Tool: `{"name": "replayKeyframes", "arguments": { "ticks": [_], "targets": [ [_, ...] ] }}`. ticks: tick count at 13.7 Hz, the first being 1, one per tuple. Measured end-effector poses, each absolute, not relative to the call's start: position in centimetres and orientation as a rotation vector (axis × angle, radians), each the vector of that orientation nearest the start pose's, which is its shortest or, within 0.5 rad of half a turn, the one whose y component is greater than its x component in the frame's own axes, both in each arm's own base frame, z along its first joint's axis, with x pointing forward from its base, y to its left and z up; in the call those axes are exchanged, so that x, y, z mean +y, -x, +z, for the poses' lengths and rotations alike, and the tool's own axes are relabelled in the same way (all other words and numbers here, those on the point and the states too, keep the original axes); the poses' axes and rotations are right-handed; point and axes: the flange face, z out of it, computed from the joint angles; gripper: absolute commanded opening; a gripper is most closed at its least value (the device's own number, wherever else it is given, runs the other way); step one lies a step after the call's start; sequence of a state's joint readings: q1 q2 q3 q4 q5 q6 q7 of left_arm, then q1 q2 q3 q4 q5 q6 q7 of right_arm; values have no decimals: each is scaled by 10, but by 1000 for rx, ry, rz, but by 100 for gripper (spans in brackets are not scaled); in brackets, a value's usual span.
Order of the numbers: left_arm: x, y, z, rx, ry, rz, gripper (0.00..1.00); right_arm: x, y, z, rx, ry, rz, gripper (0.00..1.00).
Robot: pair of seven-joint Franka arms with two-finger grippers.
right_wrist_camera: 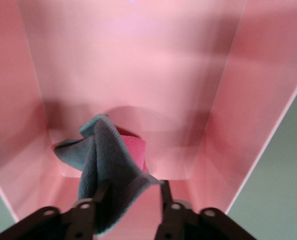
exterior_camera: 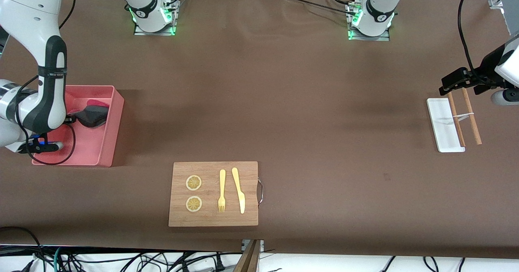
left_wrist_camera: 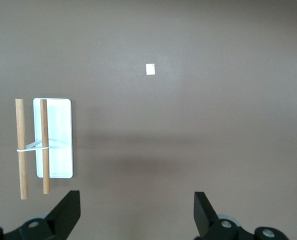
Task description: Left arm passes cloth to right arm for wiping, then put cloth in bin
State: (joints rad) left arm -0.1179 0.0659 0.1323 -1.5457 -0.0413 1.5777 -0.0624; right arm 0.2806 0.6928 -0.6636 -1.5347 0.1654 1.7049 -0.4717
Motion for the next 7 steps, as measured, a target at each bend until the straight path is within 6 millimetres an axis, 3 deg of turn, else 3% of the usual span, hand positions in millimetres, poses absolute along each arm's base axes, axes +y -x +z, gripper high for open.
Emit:
{"name": "replayKeyframes", "arguments": {
  "ticks": [7],
  "targets": [
    [1, -574, 600, -123, 3170, 54, 100, -149, -642, 378, -136, 3100, 631, 100]
  ]
}}
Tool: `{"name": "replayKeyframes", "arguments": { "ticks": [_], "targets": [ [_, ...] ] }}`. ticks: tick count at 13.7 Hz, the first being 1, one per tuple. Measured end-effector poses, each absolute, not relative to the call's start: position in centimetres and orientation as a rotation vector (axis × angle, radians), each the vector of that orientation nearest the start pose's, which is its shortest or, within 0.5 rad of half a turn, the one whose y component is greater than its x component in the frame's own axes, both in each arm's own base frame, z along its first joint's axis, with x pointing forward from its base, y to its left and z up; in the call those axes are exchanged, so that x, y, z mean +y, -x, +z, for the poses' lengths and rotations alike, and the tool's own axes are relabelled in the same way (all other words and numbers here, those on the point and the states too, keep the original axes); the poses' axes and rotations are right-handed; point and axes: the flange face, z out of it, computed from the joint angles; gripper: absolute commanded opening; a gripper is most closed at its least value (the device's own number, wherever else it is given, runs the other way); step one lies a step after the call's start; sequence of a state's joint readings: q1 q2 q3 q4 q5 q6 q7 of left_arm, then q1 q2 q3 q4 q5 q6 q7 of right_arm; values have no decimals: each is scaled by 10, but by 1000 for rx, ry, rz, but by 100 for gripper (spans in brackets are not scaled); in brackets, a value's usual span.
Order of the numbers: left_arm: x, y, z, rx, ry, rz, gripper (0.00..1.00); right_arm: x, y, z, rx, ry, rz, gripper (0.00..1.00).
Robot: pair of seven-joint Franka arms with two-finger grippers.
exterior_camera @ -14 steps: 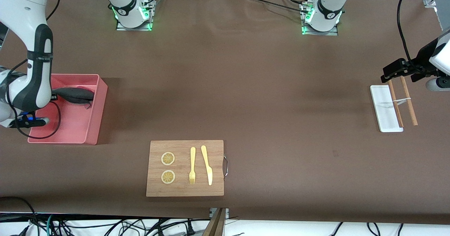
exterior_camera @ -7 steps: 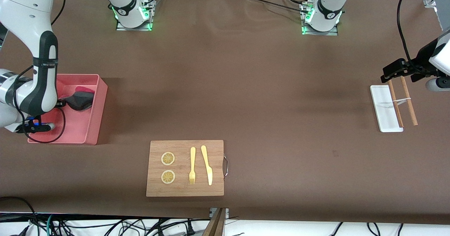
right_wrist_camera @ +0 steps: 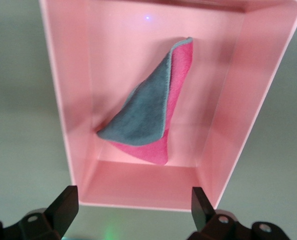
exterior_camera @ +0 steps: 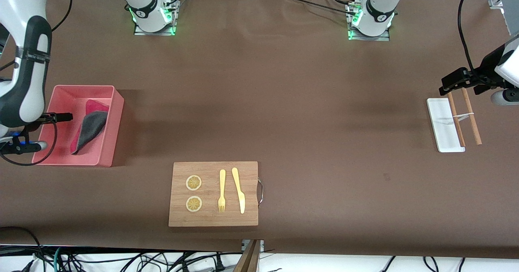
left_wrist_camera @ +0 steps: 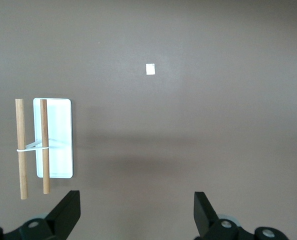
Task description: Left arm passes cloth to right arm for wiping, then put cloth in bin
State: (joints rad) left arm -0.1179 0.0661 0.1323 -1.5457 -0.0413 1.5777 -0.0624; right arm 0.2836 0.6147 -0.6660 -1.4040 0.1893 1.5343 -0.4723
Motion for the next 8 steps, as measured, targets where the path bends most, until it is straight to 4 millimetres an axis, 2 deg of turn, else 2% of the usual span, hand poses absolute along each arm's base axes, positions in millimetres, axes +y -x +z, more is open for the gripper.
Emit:
{"name": "replayKeyframes", "arguments": {
  "ticks": [2, 4, 8],
  "targets": [
    [1, -574, 600, -123, 3170, 54, 100, -137, -644, 403, -162, 3088, 615, 100],
    [1, -575, 600, -123, 3170, 55, 100, -114, -646, 434, -203, 3076, 546, 100],
    [2, -575, 600, -124, 3170, 55, 100, -83, -623, 518, -225, 3063, 429, 100]
  ]
}}
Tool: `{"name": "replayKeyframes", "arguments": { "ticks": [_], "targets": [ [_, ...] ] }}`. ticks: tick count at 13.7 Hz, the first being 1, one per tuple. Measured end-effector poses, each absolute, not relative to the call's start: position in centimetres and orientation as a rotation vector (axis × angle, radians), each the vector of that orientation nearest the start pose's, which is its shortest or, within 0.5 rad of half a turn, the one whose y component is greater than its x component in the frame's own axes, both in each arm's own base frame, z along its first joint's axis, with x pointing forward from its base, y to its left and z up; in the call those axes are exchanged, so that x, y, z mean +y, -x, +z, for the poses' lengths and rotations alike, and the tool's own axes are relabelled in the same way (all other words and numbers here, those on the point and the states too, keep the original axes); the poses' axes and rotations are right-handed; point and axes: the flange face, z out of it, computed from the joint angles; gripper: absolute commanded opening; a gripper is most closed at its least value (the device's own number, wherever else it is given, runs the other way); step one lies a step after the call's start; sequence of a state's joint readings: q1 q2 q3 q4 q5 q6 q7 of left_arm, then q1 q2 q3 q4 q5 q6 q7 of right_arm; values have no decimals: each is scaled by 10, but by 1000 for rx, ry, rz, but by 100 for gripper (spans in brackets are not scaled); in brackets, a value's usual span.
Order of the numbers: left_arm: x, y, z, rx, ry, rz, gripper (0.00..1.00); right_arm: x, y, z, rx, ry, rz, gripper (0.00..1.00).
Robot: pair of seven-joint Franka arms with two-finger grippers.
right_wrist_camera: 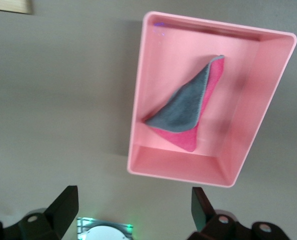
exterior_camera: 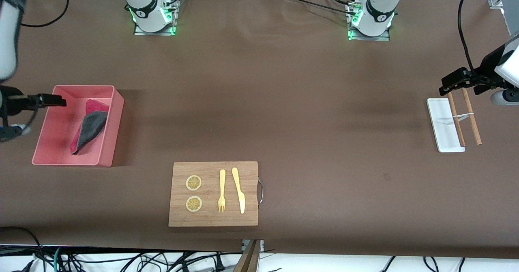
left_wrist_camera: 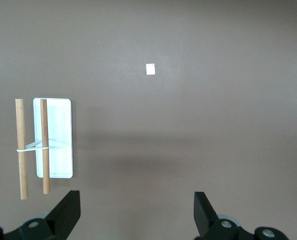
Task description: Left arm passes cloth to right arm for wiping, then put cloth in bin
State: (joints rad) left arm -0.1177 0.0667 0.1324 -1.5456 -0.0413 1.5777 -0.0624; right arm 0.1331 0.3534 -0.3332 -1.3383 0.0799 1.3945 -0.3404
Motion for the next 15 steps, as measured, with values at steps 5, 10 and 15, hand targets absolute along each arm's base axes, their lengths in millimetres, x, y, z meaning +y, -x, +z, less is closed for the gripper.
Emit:
{"name": "replayKeyframes", "arguments": {
  "ticks": [5, 10, 15],
  "targets": [
    [2, -575, 600, -124, 3170, 55, 100, -62, -593, 575, -305, 3064, 311, 100],
    [2, -575, 599, -124, 3170, 56, 100, -67, -560, 629, -316, 3105, 190, 100],
    [2, -575, 599, -124, 3170, 56, 100, -24, -554, 629, -110, 3126, 202, 100]
  ]
}}
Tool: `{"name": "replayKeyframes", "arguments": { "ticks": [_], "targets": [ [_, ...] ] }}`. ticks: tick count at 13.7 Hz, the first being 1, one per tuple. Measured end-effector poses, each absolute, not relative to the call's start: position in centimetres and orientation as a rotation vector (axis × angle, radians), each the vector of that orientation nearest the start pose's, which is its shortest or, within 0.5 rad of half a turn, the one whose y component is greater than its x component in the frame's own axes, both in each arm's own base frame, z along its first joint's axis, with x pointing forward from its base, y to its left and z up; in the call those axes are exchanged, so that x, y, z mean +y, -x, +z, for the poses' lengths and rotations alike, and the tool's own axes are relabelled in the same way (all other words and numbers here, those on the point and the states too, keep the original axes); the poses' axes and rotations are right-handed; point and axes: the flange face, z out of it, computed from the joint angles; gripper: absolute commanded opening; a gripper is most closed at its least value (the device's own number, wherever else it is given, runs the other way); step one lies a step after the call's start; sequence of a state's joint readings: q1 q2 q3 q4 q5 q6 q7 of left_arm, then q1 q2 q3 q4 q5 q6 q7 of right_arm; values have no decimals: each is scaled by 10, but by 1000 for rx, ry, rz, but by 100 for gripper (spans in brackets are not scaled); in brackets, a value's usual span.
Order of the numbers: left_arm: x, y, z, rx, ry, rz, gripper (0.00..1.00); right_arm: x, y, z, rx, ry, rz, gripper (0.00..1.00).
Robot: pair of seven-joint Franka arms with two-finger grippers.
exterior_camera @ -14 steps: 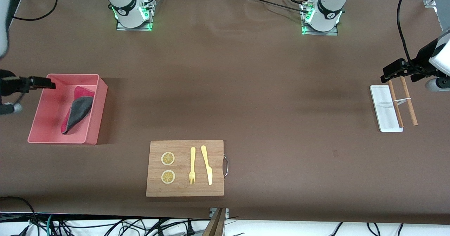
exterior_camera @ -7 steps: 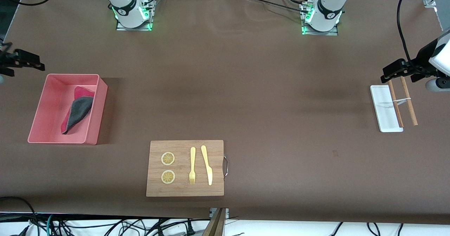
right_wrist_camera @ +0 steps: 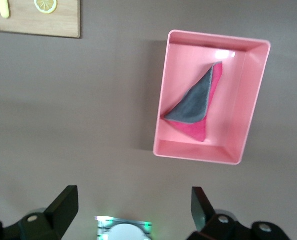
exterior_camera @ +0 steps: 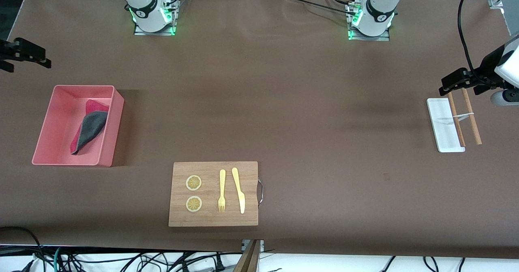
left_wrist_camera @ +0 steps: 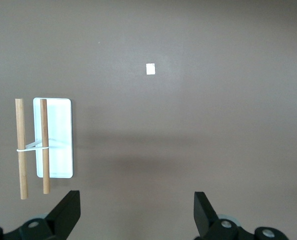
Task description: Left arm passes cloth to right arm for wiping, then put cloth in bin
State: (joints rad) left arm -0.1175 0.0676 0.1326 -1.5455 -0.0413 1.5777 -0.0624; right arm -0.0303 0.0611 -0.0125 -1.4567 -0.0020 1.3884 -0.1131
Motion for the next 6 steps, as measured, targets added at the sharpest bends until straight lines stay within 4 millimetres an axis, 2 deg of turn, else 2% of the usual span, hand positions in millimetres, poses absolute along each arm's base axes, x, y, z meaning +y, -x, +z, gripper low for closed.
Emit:
{"name": "replayKeyframes", "arguments": {
  "ticks": [3, 6],
  "targets": [
    [2, -575, 599, -124, 3170, 57, 100, 7, -554, 628, 23, 3137, 207, 100],
    [2, -575, 599, -124, 3170, 57, 100, 4, -554, 627, 54, 3140, 209, 100]
  ]
}}
